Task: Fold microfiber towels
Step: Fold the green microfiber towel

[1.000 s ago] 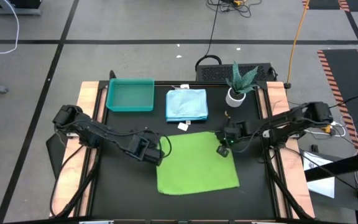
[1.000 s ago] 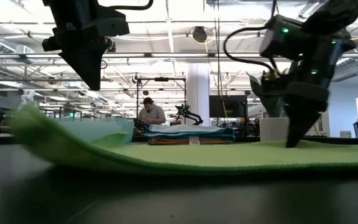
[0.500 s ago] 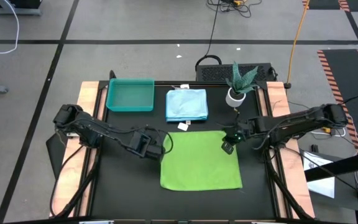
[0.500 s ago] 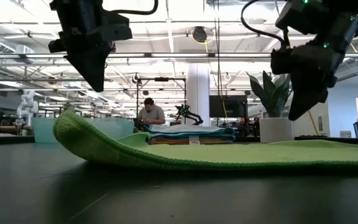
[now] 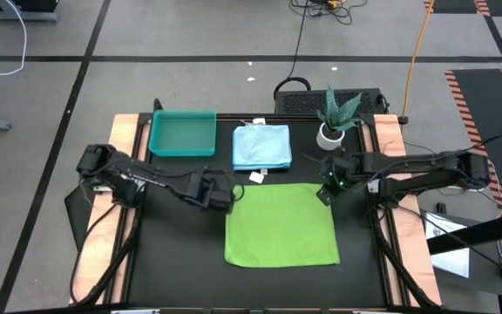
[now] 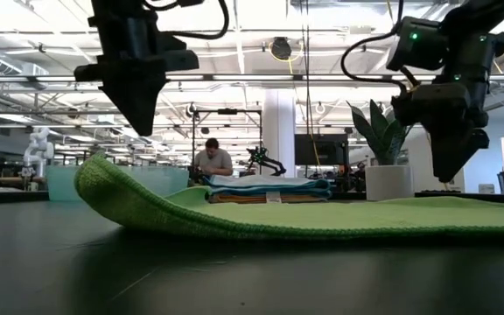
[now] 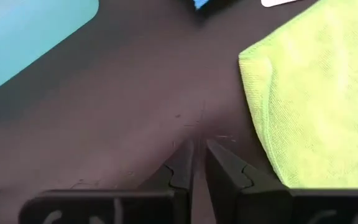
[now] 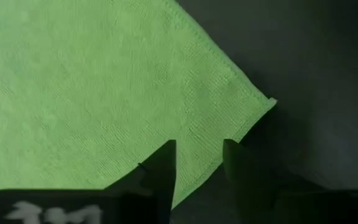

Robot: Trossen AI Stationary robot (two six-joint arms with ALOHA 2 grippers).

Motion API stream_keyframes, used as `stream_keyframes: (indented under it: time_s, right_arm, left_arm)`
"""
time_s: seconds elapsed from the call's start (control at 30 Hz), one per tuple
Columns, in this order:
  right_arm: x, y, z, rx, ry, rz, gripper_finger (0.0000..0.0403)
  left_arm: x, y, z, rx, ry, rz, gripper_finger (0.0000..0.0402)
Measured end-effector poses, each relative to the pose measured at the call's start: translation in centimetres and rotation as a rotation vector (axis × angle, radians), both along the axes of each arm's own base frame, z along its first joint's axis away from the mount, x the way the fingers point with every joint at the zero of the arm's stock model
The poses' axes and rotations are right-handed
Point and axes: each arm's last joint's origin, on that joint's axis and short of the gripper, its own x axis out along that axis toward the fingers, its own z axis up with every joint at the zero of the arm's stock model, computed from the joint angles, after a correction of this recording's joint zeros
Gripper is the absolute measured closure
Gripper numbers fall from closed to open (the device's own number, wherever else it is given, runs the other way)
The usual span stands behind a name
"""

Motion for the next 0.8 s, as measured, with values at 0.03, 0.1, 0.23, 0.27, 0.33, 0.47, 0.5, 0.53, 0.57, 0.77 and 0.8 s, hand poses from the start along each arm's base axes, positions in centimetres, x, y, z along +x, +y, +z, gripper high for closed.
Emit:
stream_keyframes:
  time_s: [0.03,0.1,0.23,0.27,0.33,0.47,0.5,0.53,0.57,0.77,0.8]
  right_arm:
    - [0.0,-0.2,0.0,0.0,-0.004,-0.009,0.0271]
    - [-0.1,-0.5,0.0,-0.002,-0.004,-0.024,0.0262]
    - [-0.2,-1.2,0.0,-0.012,-0.003,-0.041,0.0255]
    - [-0.3,-1.3,0.0,-0.015,-0.003,-0.042,0.0255]
    - [-0.4,-1.6,0.0,-0.019,0.0,-0.045,0.0255]
    - [-0.7,-1.9,-0.1,-0.021,0.022,-0.047,0.0254]
    - [-0.8,-2.0,-0.1,-0.019,0.03,-0.05,0.0254]
    - [-0.9,-2.0,-0.1,-0.018,0.035,-0.051,0.0254]
    - [-0.9,-2.1,-0.1,-0.018,0.039,-0.052,0.0254]
    - [-1.1,-2.2,-0.1,-0.023,0.049,-0.039,0.0254]
    - [-1.1,-2.3,-0.1,-0.025,0.049,-0.04,0.0254]
  left_arm:
    - [0.0,0.2,0.0,-0.003,0.001,0.008,0.0358]
    - [0.2,0.8,0.0,-0.007,-0.007,0.024,0.0351]
    - [1.1,2.1,0.0,-0.039,-0.066,0.027,0.0337]
    - [1.3,2.3,0.0,-0.041,-0.08,0.014,0.0334]
    - [1.8,2.8,0.1,-0.039,-0.115,-0.01,0.033]
    - [2.3,3.5,0.2,-0.042,-0.141,-0.049,0.0327]
    - [2.3,3.7,0.2,-0.052,-0.137,-0.057,0.0327]
    - [2.3,3.9,0.2,-0.063,-0.132,-0.062,0.0327]
    - [2.3,4.0,0.2,-0.077,-0.126,-0.065,0.0327]
    - [2.1,5.0,-0.2,-0.112,-0.114,-0.044,0.0327]
    - [2.1,5.2,-0.2,-0.115,-0.116,-0.04,0.0327]
